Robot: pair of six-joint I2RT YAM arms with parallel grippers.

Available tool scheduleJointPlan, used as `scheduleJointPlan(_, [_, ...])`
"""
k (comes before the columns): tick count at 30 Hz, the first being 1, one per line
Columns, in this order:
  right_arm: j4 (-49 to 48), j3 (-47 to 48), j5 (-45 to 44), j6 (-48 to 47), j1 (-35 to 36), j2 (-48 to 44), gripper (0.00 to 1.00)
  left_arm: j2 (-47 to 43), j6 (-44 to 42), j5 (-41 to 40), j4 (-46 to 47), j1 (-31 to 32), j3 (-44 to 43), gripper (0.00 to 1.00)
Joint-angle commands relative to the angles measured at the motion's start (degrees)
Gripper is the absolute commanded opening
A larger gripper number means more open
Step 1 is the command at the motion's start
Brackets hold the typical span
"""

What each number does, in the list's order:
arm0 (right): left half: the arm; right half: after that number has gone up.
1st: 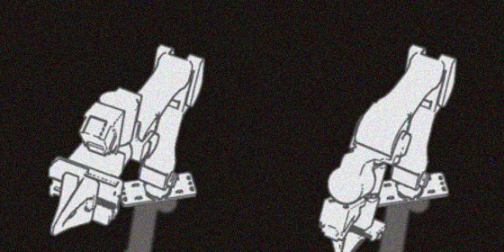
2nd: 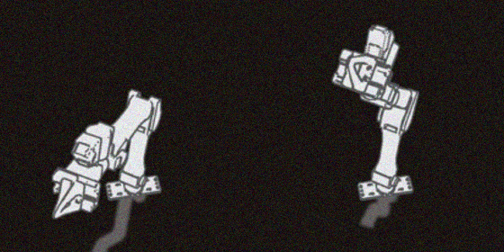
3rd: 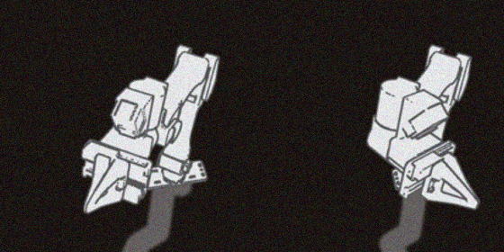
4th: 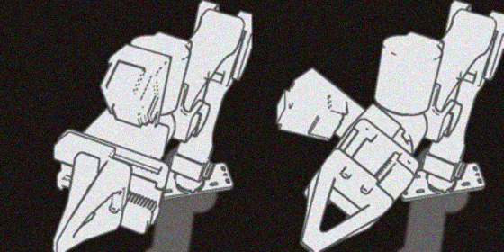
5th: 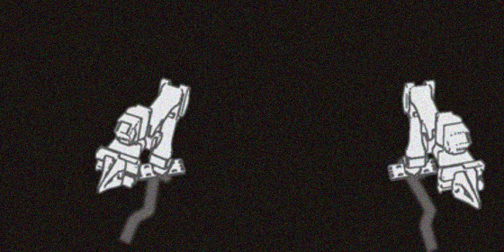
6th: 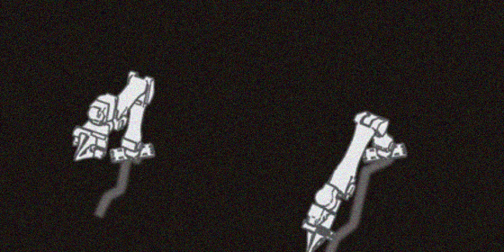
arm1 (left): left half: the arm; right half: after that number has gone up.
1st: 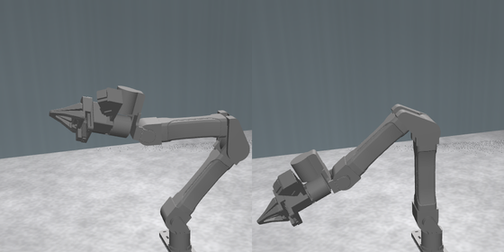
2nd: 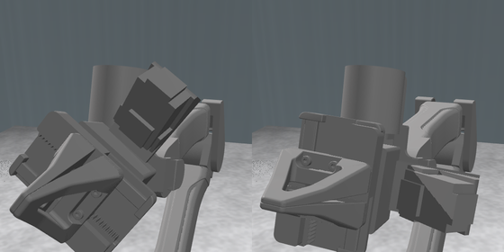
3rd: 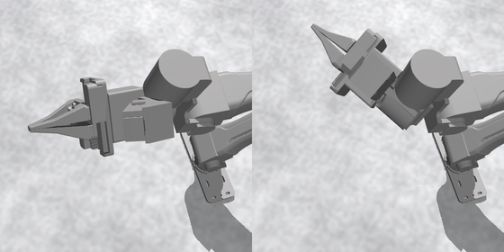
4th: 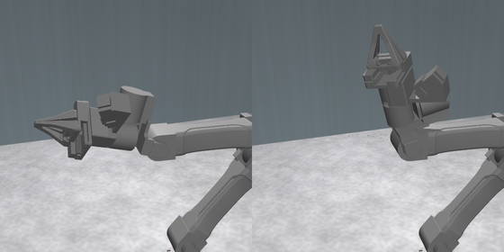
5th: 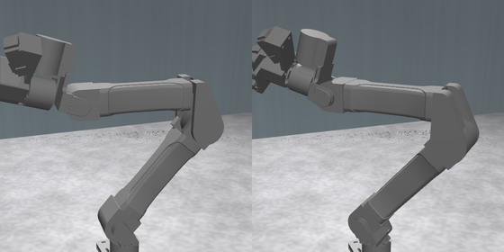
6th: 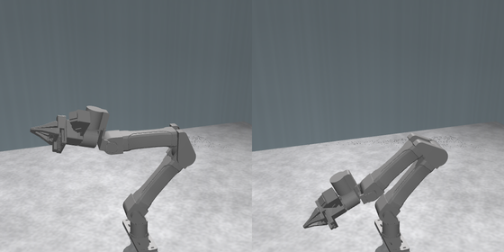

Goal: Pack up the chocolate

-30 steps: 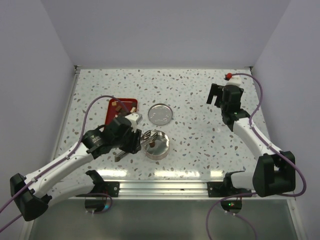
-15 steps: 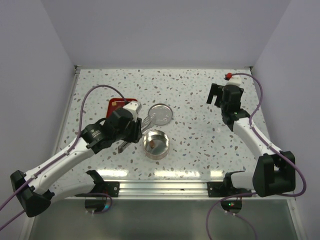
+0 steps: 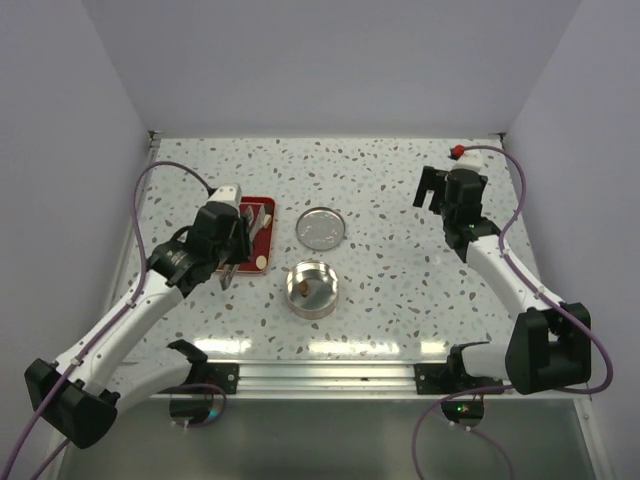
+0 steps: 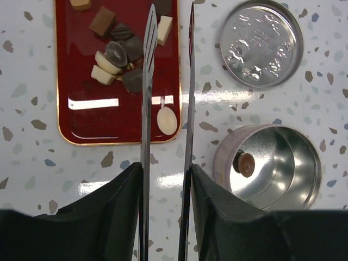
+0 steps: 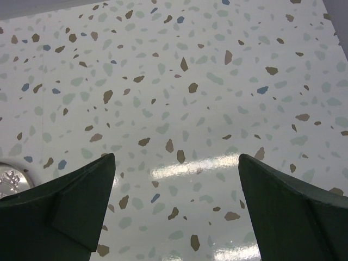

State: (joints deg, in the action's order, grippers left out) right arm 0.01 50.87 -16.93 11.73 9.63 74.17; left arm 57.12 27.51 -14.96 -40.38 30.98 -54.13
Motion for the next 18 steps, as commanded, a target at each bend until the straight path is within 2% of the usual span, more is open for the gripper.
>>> scheduleJointPlan(1, [-0.19, 2.91, 1.11, -0.12, -0.22, -0.87, 0.99, 0.61, 1.32, -3.49, 1.89, -2.06, 0.16, 0.45])
scheduleJointPlan(5, [1.04, 3.88, 1.9, 0.05, -0.22, -0.78, 0.99, 4.92, 2.64, -5.78, 0.13, -3.03, 0.95, 0.45])
scheduleJointPlan(18, [0.25, 4.76, 5.24, 1.72, -0.14, 1.06, 0.99, 4.66, 6.33, -6.04, 0.74, -2.95, 5.79, 0.44])
